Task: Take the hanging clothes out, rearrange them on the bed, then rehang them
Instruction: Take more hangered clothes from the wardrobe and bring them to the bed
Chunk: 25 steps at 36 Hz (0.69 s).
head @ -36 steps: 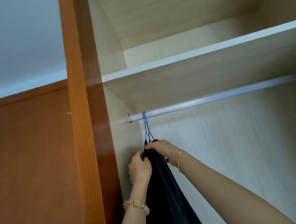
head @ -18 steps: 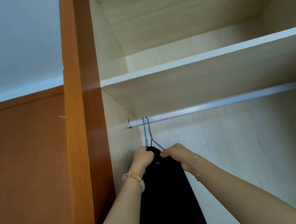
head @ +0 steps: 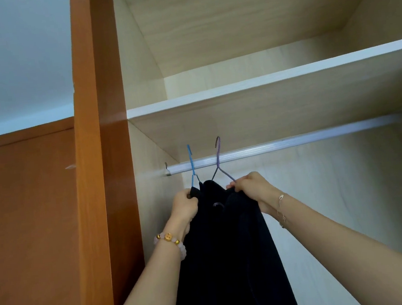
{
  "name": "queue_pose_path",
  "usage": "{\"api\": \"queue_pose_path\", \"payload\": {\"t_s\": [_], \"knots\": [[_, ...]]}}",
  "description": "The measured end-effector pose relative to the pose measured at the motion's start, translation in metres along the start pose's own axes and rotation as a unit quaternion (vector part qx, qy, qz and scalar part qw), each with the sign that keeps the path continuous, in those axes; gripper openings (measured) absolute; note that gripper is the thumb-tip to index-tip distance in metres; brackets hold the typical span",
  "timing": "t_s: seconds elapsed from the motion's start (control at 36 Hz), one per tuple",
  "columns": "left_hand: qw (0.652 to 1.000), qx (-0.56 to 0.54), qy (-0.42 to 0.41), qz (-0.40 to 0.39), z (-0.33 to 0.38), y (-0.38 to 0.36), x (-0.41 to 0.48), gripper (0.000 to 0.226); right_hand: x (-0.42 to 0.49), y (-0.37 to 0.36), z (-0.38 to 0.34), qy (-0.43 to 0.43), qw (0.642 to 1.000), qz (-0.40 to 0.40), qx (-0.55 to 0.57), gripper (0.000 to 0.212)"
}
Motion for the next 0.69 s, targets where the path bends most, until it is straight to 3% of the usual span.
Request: {"api": "queue_pose_path", "payload": {"t_s": [0.25, 0.39, 0.69], "knots": [[0.996, -0.079, 0.004, -0.029, -0.005, 0.008, -0.052, 0.037, -0.041, 0.04, 0.035, 0.016, 1.0, -0.019, 0.018, 0.028], [0.993, -0.091, 0.059, -0.049, -0.053, 0.015, -0.116, 0.034, -0.09, 0.073, 0.096, -0.015, 1.0, -0.011, -0.01, 0.029], [0.968, -0.039, 0.173, -0.177, -0.172, 0.033, -0.272, 0.044, -0.219, 0.144, 0.237, -0.138, 0.986, 0.016, -0.092, 0.034]]}}
Point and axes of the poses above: each hand's wrist, its own x-axis towards the middle knuckle, its own y-axis out of the back of the hand, z = x × y, the point moved 2 cm from there along x, towards the middle knuckle, and after that the axes turned 14 degrees about z, right-handed, at the moved point
